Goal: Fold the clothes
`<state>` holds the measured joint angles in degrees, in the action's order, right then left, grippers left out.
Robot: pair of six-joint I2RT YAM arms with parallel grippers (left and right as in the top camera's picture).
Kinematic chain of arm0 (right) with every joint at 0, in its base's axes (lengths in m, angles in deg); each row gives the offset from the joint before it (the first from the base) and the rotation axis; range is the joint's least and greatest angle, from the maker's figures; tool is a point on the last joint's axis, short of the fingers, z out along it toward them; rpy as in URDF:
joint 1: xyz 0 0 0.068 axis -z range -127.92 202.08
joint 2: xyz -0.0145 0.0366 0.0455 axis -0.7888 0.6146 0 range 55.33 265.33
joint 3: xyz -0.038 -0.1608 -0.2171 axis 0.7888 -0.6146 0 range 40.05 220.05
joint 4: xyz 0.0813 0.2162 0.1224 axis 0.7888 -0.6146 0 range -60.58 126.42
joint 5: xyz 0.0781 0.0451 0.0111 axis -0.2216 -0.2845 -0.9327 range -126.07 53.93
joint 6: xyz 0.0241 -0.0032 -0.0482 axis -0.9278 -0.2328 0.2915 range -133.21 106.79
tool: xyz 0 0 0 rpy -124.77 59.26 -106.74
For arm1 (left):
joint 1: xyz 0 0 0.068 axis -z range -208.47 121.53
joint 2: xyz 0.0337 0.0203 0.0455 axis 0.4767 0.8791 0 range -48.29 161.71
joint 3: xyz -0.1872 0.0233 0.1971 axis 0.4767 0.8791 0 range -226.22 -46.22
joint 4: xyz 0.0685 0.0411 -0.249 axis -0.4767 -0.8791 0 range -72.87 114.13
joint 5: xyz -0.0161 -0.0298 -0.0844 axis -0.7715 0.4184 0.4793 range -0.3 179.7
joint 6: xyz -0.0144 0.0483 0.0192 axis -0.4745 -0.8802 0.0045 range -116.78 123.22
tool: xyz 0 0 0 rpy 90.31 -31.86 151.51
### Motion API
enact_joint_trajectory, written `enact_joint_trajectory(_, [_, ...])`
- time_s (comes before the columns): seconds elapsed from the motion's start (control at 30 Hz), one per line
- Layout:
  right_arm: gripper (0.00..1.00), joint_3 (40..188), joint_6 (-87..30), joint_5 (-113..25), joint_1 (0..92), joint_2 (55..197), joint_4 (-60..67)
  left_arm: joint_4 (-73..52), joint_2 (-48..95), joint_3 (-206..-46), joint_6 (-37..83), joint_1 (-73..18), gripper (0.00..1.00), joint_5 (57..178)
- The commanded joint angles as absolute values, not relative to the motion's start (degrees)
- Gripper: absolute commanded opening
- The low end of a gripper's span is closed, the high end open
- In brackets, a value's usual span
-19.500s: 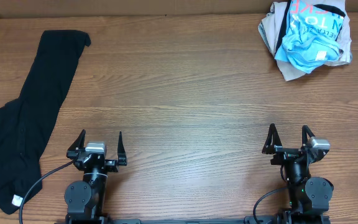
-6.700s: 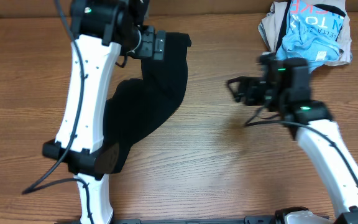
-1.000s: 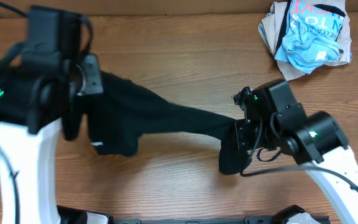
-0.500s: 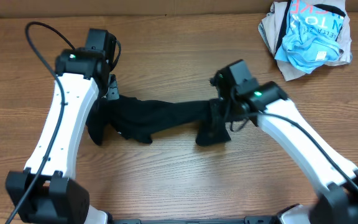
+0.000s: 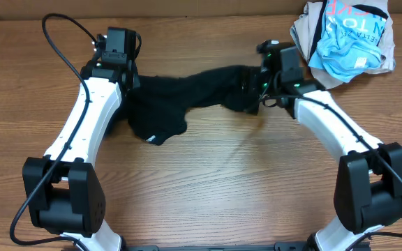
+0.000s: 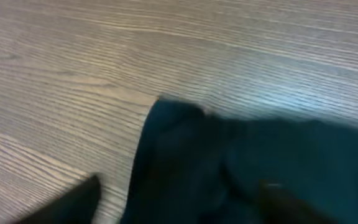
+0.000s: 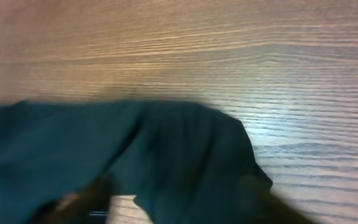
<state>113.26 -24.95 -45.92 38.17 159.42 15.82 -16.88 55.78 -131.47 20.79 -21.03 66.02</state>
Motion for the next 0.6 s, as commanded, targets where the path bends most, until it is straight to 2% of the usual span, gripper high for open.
enact_joint_trajectory(0.0, [1.0,115.99,-24.78,-53.09,38.58,157.82,12.93,-20.84,55.5,-135.75,19.17,-21.38,1.0,67.2])
enact_joint_trajectory(0.17, [1.0,116.32,-24.98,-55.08,39.17,152.99,5.63,-37.62,53.77,-144.56,19.04,-21.33,1.0,78.55])
enact_joint_trajectory(0.3, [1.0,116.32,-24.95,-55.03,39.17,149.56,0.45,-44.09,53.14,-144.84,18.99,-20.24,1.0,85.54])
enact_joint_trajectory(0.43, [1.0,116.27,-24.71,-53.31,39.43,149.19,-1.49,-44.12,53.29,-138.77,16.37,-16.59,0.99,84.64])
enact_joint_trajectory(0.57, [1.0,116.23,-24.74,-49.26,39.43,149.19,-2.15,-38.41,53.29,-129.44,13.86,-13.09,0.97,83.24])
